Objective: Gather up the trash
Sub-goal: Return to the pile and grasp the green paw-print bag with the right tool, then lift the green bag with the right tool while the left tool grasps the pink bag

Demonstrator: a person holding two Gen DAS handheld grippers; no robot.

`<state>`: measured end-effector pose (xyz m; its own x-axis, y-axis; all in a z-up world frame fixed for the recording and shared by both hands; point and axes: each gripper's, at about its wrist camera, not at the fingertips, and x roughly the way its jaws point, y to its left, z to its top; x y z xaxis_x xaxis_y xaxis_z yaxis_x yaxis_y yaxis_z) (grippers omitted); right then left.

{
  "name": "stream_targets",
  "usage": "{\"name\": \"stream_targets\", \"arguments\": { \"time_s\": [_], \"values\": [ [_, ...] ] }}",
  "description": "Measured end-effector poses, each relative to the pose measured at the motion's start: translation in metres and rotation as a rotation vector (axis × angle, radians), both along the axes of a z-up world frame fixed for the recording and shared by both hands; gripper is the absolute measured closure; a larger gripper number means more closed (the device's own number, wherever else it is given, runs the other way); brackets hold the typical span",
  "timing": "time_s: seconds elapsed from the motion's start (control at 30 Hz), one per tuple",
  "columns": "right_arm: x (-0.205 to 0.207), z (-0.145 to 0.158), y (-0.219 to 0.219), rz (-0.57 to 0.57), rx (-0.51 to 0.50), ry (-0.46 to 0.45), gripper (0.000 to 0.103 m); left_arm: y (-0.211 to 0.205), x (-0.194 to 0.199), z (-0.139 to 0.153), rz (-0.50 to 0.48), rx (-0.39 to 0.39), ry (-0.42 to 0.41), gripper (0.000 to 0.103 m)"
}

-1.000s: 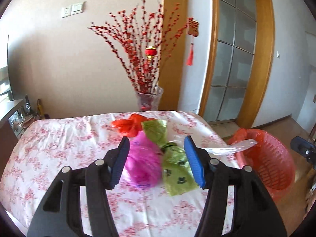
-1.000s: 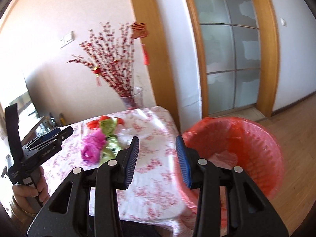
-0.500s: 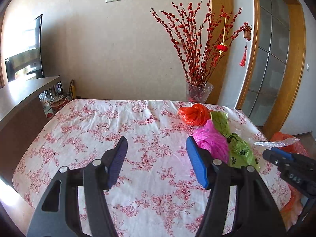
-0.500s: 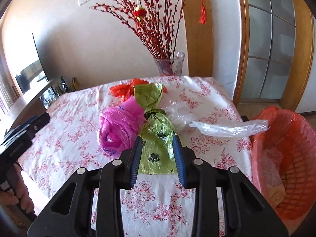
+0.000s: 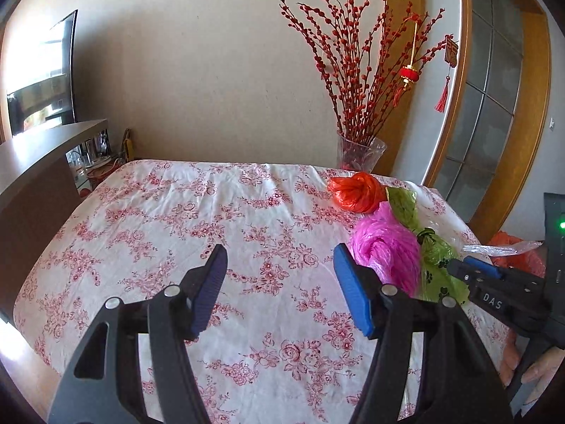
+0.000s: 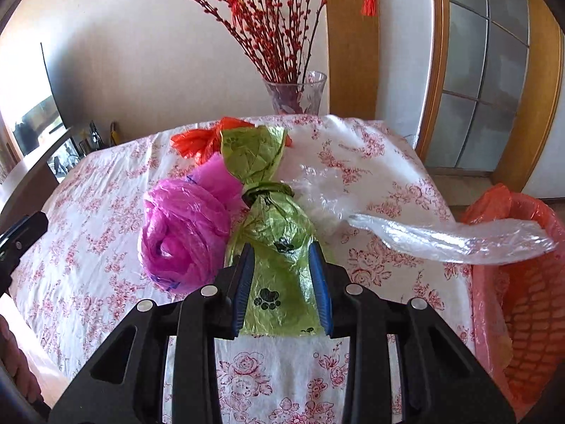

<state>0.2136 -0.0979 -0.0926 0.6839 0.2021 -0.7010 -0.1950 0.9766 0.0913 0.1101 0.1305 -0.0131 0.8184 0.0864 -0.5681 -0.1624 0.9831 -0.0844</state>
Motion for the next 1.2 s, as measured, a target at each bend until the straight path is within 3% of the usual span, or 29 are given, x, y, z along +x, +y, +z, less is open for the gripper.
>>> {"name": "stream_targets", "arguments": {
  "time_s": [0.23, 0.3, 0.43, 0.6, 0.8, 0.93, 1.2],
  "values": [
    [0.000, -0.026, 0.015, 0.020, -0.095, 0.053, 0.071, 0.001, 0.006, -0.005, -0.004, -0.018, 0.021, 0.041],
    [0.001, -0.024, 0.017, 0.036, -0.084, 0.056, 0.102, -0.002, 0.008, -0.005, -0.013, -0.019, 0.027, 0.041],
    [-0.003, -0.019, 0.014, 0.042, -0.067, 0.044, 0.102, -0.009, 0.014, -0.004, -0.040, -0.021, 0.033, 0.041],
    [-0.027, 0.019, -0.009, 0.021, 0.009, -0.060, 0.102, -0.022, 0.031, -0.002, -0.095, -0.006, 0.044, 0.041],
    [-0.056, 0.059, -0.032, -0.018, 0.020, -0.193, 0.102, -0.049, 0.058, -0.006, -0.180, -0.008, 0.071, 0.038],
    [-0.062, 0.072, -0.051, -0.070, 0.025, -0.249, 0.102, -0.066, 0.077, -0.013, -0.223, 0.017, 0.097, 0.038],
    [-0.070, 0.086, -0.080, -0.131, 0.047, -0.296, 0.102, -0.080, 0.111, -0.034, -0.274, -0.002, 0.193, 0.033]
  ]
}}
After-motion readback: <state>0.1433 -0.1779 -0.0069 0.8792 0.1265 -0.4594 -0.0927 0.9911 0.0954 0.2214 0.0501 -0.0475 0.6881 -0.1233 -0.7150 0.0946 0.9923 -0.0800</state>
